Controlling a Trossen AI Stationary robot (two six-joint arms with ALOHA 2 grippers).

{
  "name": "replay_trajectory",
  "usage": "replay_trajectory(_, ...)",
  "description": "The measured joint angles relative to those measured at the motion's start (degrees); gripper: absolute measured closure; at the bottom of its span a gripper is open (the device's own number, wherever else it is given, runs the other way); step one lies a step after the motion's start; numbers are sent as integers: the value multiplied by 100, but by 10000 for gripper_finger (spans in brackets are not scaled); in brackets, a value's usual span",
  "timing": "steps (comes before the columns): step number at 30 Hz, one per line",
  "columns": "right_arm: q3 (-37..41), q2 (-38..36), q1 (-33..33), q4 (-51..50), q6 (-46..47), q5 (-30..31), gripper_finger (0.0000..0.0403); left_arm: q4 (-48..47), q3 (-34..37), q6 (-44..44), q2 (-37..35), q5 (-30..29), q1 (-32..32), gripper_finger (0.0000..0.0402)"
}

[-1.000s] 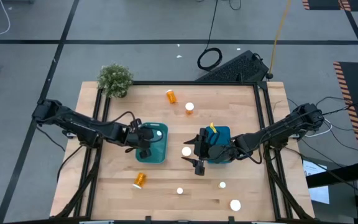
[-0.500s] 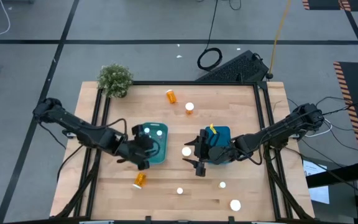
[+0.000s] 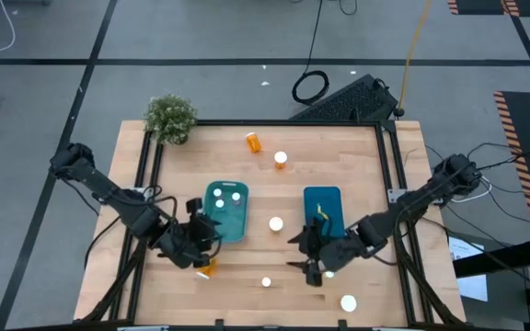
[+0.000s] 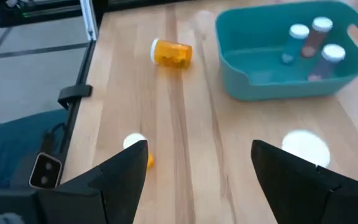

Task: Pick and place medicine bottles into bin by pill shape (circle, oval)
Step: Put the small yellow pill bottle into the green bin

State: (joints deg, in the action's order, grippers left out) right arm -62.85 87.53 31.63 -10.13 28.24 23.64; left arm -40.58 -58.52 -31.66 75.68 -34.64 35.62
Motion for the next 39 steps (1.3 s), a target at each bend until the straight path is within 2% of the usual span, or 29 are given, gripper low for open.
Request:
replay_trajectory(7,0,0,145,-42,399,509,124,-2,2,-332,2,-61,316,231)
replay_trajectory(13,0,4,134,-37,272,1055,124,61,206,-887,2,-57,732,231)
replay_trajectory(19,0,4,136,-42,253,1092,124,302,589,-1314,2,-124,1113,231)
replay_trajectory(28,0,4,542,-650,1395,117,124,2082,1126,-151,6,-778,1213,231)
replay_trajectory(32,0,4,736,-1141,2024,-399,124,2880,1384,-27,7,-756,1248,231)
replay_trajectory(39,0,4,1181,-1877,2383,-596,124,3330,1580,75,9,-844,1425,231)
